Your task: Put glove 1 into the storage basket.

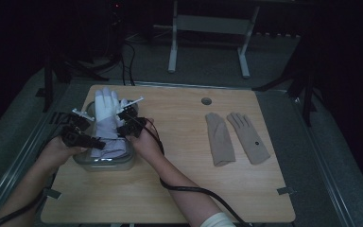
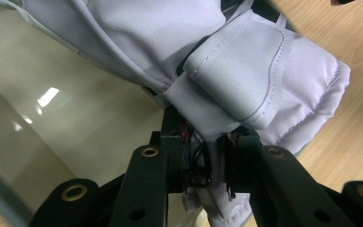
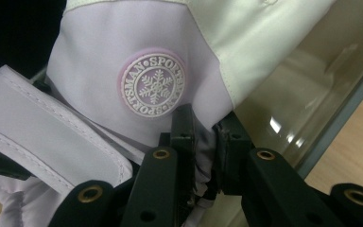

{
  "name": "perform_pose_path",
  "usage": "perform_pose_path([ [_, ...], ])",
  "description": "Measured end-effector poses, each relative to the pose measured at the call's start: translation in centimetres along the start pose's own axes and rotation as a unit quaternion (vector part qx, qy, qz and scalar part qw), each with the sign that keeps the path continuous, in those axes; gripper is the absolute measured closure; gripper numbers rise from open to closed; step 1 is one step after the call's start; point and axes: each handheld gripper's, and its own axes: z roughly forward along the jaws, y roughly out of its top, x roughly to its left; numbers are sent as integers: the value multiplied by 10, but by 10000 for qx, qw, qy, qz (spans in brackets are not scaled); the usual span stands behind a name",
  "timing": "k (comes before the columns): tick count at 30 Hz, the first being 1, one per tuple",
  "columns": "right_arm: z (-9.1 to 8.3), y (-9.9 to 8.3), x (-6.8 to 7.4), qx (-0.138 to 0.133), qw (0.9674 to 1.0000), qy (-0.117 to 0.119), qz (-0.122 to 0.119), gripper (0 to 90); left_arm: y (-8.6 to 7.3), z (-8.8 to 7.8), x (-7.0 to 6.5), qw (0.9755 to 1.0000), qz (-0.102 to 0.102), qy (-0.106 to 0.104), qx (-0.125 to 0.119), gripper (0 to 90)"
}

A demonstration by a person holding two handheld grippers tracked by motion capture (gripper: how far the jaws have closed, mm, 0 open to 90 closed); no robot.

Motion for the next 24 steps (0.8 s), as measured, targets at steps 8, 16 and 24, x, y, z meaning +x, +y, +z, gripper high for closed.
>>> perform_pose_path([
  [8,16,-13,-2,385,9992,-59,-25,796,-7,19,0,9995,-158,26,270,730],
  [16,26,-13,0,658,9976,-192,-100,779,-10,29,1,9978,-413,237,467,642],
  [24,32,-6,7,875,9941,-501,-391,642,-12,33,-1,9976,-433,450,304,569],
])
